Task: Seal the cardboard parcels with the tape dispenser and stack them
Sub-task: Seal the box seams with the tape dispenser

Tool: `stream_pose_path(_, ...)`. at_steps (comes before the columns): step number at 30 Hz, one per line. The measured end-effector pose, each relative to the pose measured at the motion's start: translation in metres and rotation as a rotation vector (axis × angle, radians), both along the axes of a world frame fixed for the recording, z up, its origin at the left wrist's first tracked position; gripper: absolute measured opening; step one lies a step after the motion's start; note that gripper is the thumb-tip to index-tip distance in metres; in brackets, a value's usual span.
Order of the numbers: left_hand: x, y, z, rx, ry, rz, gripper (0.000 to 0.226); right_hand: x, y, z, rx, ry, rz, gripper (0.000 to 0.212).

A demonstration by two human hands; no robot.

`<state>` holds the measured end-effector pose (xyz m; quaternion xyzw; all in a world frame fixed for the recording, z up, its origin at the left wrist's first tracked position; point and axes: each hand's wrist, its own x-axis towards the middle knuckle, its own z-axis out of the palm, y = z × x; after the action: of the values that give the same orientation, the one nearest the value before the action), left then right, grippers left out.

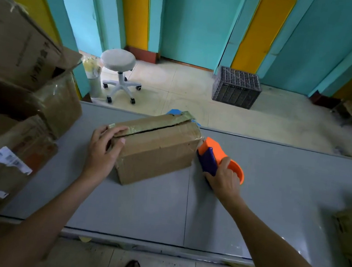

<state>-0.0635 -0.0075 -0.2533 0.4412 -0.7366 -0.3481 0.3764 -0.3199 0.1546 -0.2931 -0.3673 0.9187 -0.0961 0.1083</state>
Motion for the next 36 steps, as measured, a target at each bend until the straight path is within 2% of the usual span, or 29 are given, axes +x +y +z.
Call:
stream_pose_path(5, 0.001, -0.006, -0.003, 0.002, 0.008, -0.047, 0.028, -0.01, -0.011, 0.002, 0.111, -0.094, 0.011, 0.096)
stream_pose_path(11, 0.003, -0.012, -0.002, 0.027, -0.03, -0.091, 0.031, -0.015, -0.018, 0.008, 0.168, -0.195, 0.031, 0.102)
stream_pose_path(14, 0.005, -0.017, 0.001, 0.044, -0.058, -0.124, 0.034, -0.026, -0.019, 0.018, 0.15, -0.344, -0.007, 0.105)
stream_pose_path(17, 0.005, -0.024, 0.003, 0.05, -0.052, -0.161, 0.033, -0.041, -0.008, 0.035, 0.093, -0.526, 0.012, 0.094)
stream_pose_path(20, 0.005, -0.028, 0.004, 0.055, -0.051, -0.213, 0.032, -0.05, 0.009, 0.069, -0.097, -0.728, 0.024, 0.083)
stream_pose_path(22, 0.004, -0.031, 0.003, 0.037, -0.071, -0.261, 0.027, -0.05, 0.013, 0.105, -0.194, -0.766, 0.085, 0.074)
stream_pose_path(24, 0.002, -0.031, 0.002, 0.044, -0.088, -0.315, 0.033, -0.044, 0.009, 0.145, -0.225, -0.727, 0.208, 0.066)
stream_pose_path(27, -0.005, -0.023, 0.013, 0.057, -0.105, -0.423, 0.042, -0.027, -0.004, 0.198, -0.206, -0.674, 0.373, 0.065)
stream_pose_path(30, -0.008, -0.016, 0.029, 0.086, -0.224, -0.5, 0.037, -0.003, -0.018, 0.227, -0.113, -0.73, 0.498, 0.063)
stream_pose_path(32, -0.006, -0.01, 0.045, 0.145, -0.238, -0.504, 0.032, 0.011, -0.026, 0.232, -0.035, -0.719, 0.572, 0.063)
stream_pose_path(34, -0.004, -0.009, 0.062, 0.122, -0.157, -0.442, 0.035, 0.022, -0.033, 0.231, 0.016, -0.697, 0.623, 0.06)
stream_pose_path(36, -0.004, -0.008, 0.087, 0.113, -0.012, -0.393, 0.027, 0.03, -0.039, 0.231, 0.045, -0.686, 0.656, 0.057)
